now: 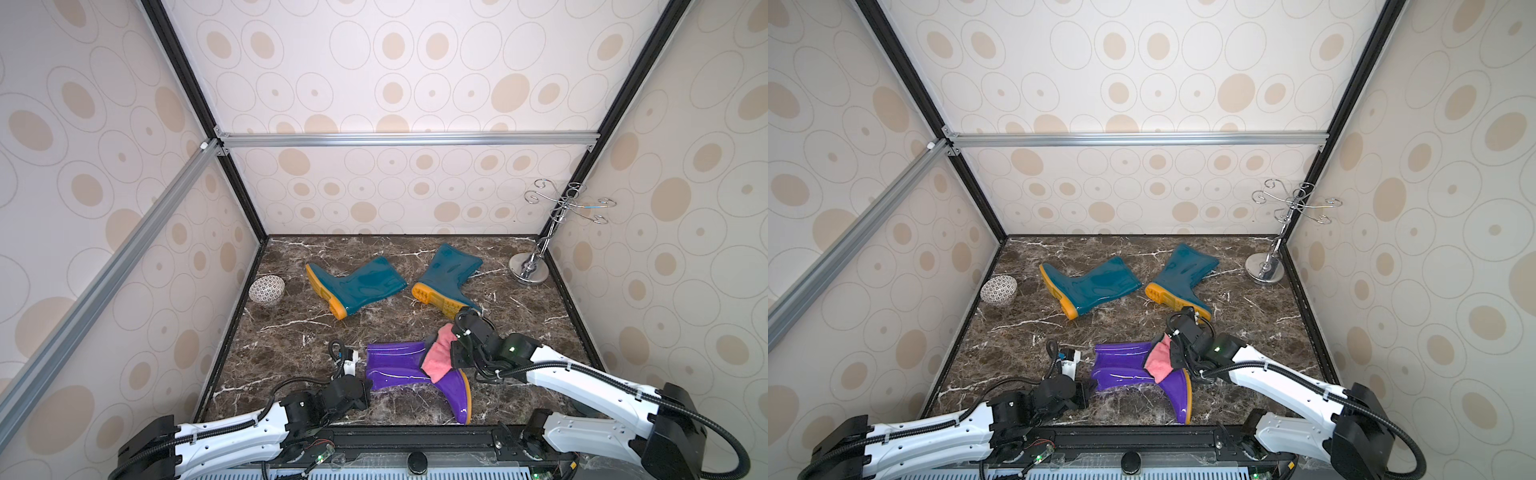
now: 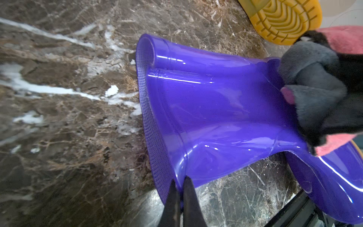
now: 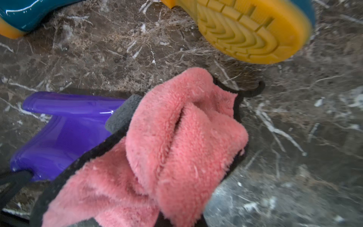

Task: Wipe the rubber boots with a cloth
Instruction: Wipe the dirt off the rubber boot.

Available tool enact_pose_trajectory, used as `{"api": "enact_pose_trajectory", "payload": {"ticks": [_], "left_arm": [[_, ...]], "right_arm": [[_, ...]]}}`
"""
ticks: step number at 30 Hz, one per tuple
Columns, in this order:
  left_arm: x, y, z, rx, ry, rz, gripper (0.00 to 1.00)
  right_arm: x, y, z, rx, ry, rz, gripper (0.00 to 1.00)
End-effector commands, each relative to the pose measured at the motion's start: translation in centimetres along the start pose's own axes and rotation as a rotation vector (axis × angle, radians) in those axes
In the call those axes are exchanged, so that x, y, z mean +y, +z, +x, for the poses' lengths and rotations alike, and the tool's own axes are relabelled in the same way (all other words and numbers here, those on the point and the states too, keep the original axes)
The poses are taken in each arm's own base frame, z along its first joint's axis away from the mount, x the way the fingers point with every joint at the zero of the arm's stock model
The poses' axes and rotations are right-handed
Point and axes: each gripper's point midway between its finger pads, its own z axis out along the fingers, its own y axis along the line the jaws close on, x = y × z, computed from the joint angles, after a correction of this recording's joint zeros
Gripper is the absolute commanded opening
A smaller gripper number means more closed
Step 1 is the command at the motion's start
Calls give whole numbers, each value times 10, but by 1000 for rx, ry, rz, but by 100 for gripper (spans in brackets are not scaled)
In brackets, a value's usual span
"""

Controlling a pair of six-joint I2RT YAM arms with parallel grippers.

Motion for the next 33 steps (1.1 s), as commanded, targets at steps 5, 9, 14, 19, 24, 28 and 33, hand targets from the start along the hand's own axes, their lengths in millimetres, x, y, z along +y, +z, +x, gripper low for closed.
{"api": "enact_pose_trajectory", "payload": {"ticks": [5, 9, 14, 19, 24, 28, 33], "left_arm": [[-2, 0, -14, -50, 35, -33, 0], [-1, 1, -12, -47, 35, -35, 0], [1, 0, -14, -50, 47, -47, 0], [2, -2, -16, -62, 45, -50, 0], [-1, -5, -20, -66, 53, -56, 0], [0, -5, -20, -64, 56, -59, 0], [2, -4, -19, -71, 51, -58, 0]], "right_arm": [[37, 17, 35, 224, -76, -165, 0], [73, 42, 18, 168, -69, -284, 0], [145, 58, 6, 149, -198, -395, 0], [222, 62, 2, 156, -209, -571, 0], [232, 56, -17, 79, -165, -556, 0], [173, 58, -9, 34, -146, -354, 0], [90, 48, 33, 88, -109, -154, 0]]}}
